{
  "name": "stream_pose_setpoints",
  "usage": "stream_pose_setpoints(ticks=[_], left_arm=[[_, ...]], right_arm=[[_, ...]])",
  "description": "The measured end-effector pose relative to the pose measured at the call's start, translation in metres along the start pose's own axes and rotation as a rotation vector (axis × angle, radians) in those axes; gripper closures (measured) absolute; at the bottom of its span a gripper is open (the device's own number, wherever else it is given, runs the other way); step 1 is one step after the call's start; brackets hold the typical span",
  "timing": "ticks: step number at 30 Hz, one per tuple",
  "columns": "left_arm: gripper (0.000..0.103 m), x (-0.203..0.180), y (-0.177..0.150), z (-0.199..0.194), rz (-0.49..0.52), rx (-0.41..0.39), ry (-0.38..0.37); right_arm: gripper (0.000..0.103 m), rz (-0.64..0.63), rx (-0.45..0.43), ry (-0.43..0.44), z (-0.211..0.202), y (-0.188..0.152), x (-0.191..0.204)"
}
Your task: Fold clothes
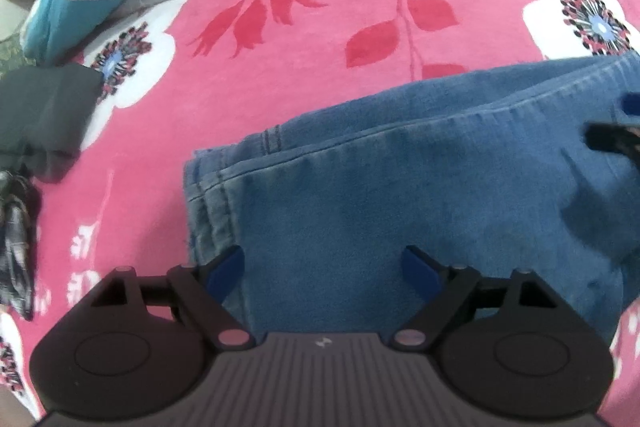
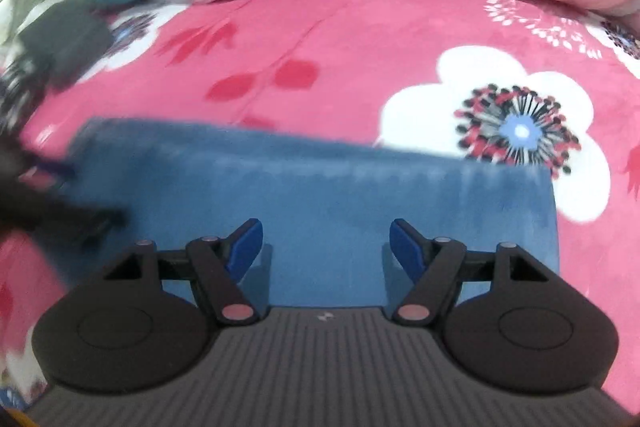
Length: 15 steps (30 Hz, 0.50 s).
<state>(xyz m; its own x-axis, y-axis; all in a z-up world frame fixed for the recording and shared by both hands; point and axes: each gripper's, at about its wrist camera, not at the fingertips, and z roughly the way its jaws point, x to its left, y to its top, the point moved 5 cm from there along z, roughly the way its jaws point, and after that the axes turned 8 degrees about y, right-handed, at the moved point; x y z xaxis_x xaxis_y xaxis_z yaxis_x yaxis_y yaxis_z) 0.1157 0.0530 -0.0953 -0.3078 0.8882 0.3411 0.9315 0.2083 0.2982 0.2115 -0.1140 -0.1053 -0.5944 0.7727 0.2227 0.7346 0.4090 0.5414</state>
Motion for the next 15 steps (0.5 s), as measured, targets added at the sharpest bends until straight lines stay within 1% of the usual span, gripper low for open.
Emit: stream_pose_setpoints(ticks=[2,4,6,8,12,15], left_arm=[[0.017,-0.002,0.002,-0.007,0.011,-0.033,0.011],[0.017,-0.003,0.004,-0.014,0.022,-0.066,0.021],[0.017,-0.005,0.006,-0.022,0.033,-0.099,0.032],[0.017,-0.014,0.013,-0.025,0.058,-0.127,0.032],[0.017,-0.044,0.029,-0.024,0.111,-0.185,0.025],[0.017,-0.062,0.038,-0.017,0.127,-0.205,0.031]], right_arm=[[0.034,0.001,0.039,-0.010,0.024,0.000,-0.014],[0.035,0.035,0.009,-0.034,0.030,0.007,-0.030],[0.035,0.079,-0.035,-0.039,0.020,0.014,-0.038],[0.035,0.091,-0.056,-0.046,0.010,0.016,-0.042],[0.035,0.004,-0.033,-0.014,-0.004,-0.001,-0.035],[0.035,-0.061,0.015,0.010,0.007,-0.013,-0.030]])
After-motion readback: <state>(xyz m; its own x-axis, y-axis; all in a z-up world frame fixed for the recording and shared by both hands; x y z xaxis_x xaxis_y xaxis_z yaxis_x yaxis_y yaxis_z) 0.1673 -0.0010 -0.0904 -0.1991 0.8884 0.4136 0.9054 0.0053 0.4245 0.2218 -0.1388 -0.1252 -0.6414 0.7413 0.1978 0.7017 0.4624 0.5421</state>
